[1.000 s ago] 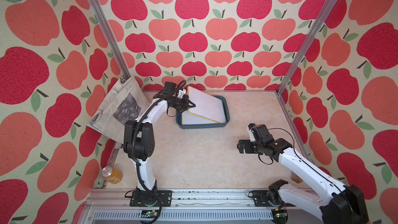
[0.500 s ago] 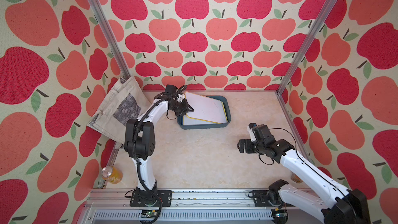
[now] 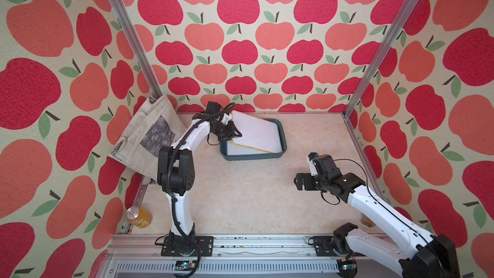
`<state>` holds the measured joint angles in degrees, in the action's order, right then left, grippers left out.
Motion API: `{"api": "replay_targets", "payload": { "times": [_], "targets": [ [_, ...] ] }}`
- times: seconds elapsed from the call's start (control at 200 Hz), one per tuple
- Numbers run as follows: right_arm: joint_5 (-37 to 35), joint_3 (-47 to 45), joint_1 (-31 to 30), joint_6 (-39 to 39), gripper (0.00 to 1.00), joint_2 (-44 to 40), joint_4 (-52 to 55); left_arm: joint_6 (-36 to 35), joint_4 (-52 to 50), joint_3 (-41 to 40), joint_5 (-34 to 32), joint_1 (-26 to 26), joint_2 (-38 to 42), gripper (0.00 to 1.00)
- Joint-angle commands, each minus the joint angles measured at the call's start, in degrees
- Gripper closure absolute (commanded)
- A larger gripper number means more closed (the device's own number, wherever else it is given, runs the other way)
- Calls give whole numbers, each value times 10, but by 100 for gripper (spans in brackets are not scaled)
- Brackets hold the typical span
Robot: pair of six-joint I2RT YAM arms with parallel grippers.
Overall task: Put the whiteboard into the storage box
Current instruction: Place the whiteboard in the storage box.
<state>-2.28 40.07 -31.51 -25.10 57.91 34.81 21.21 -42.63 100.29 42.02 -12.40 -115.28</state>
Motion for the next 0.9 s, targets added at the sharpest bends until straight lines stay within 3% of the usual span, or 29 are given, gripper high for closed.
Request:
{"api": "replay_targets", "payload": {
  "times": [0.0, 0.32, 0.645, 0.896],
  "targets": [
    [2, -1, -5, -1, 1, -4, 4, -51, -59, 29, -3, -3, -36, 78],
    [4, -3, -5, -3, 1, -1, 0, -16, -69, 71, 44, 26, -75, 76],
    [3, -3, -5, -4, 1, -3, 2, -11, -118, 125, 21, 37, -88, 74],
    [4, -4, -5, -7, 1, -2, -1, -7, -121, 105, 23, 33, -81, 73]
  ]
}}
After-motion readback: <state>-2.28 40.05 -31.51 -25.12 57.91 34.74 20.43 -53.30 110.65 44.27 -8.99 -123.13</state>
